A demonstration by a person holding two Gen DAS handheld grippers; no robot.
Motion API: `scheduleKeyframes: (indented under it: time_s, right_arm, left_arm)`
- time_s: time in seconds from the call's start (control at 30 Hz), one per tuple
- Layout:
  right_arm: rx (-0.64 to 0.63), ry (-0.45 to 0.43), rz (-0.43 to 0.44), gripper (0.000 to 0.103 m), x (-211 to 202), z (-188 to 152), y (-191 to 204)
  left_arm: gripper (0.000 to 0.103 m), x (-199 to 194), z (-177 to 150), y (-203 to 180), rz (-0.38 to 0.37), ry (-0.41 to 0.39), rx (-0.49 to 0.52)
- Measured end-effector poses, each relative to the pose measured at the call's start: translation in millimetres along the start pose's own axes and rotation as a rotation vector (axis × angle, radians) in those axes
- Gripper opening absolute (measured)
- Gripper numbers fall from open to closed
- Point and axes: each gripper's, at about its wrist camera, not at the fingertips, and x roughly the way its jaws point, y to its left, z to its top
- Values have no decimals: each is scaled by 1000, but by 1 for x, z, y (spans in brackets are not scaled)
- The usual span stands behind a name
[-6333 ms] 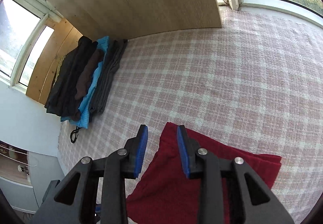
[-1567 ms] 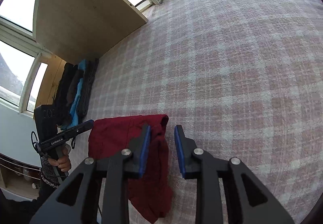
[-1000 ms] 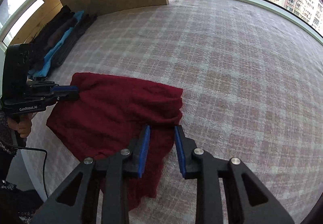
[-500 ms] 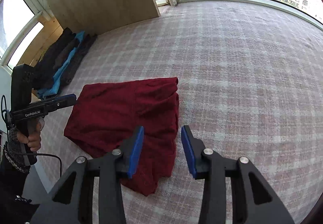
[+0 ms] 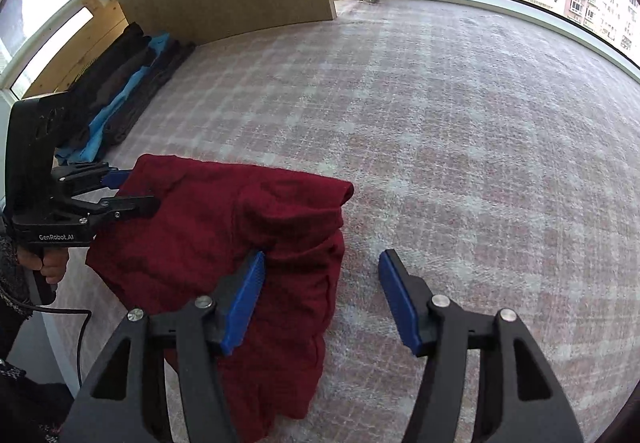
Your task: Fold clothes
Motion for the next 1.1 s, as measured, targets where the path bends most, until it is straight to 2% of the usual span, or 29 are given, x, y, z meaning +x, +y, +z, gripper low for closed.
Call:
scheduleKeyframes:
  time_s: [0.13, 0.23, 0.3, 0.33, 0.37, 0.53, 0.63, 0.83, 0.93, 1.1]
  right_arm:
    - [-11, -19, 39, 58, 1, 1, -4]
    - [-22, -21, 52, 52, 1, 1, -1]
    - [-30, -18, 62, 45, 4, 1, 5]
    - [-34, -16, 67, 39, 5, 1, 8]
    - [-33, -11, 80, 30, 7, 1, 10]
    - [13, -5, 123, 16, 4, 2, 10]
    - [30, -15, 115, 15, -12, 3, 15]
    - [-27, -74, 137, 14, -64, 16, 54]
    - [-89, -130, 183, 14, -90, 27, 80]
    - [-158, -162, 286, 14, -112, 47, 117]
  left_arm:
    - [51, -1, -1, -2, -1, -17, 15]
    - [28, -1, -1, 0, -44, -18, -4]
    - [22, 0, -2, 0, -61, -24, -17]
    - [21, 0, -2, 0, -67, -26, -25]
    - [15, 1, -3, 1, -84, -24, -41]
    - [11, -6, -8, 9, -125, -40, -139]
    - [10, -27, -13, 6, -126, -81, -170]
    - [10, -99, -21, -15, 15, -206, -162]
    - [10, -141, -27, -17, 89, -281, -192]
    - [10, -203, -50, -7, 206, -368, -266]
